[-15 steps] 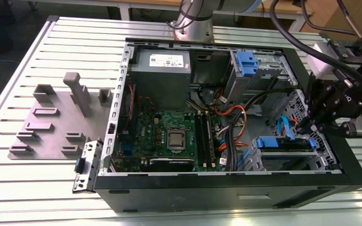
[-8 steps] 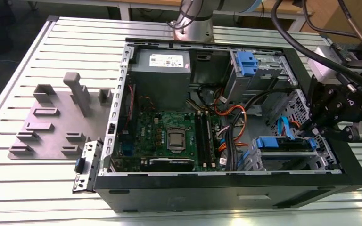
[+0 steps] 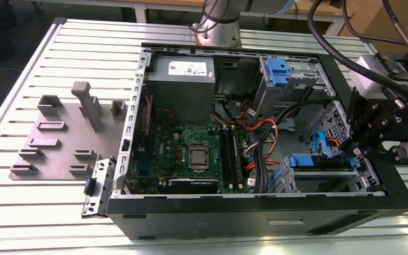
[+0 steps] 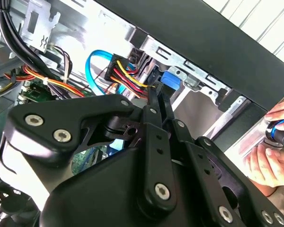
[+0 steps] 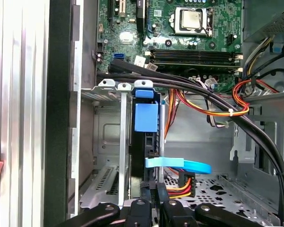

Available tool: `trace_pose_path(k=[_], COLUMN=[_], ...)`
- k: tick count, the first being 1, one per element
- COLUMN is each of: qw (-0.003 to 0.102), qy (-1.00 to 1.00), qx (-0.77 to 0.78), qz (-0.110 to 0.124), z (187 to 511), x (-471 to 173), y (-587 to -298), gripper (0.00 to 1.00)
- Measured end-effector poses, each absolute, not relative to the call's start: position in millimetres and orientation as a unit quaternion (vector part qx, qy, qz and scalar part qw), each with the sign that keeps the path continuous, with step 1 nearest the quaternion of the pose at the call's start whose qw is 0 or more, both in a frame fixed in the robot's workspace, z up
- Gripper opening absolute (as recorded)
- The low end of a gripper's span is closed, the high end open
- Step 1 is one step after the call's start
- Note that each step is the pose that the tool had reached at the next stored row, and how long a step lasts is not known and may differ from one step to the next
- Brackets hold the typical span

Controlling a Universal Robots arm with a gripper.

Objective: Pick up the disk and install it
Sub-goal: 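Insert the second disk wire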

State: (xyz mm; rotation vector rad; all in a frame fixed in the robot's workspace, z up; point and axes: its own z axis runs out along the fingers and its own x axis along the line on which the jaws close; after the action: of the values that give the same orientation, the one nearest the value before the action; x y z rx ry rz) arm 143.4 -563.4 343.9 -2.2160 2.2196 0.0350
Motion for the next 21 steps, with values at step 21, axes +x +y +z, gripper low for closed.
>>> trace_pose_path(k=[21], qw=[0.003], qy=[0.708], qx=[-0.706], qz=[0.011], z=[340.8], x=[143.4], y=[-565.5], gripper=[0.30])
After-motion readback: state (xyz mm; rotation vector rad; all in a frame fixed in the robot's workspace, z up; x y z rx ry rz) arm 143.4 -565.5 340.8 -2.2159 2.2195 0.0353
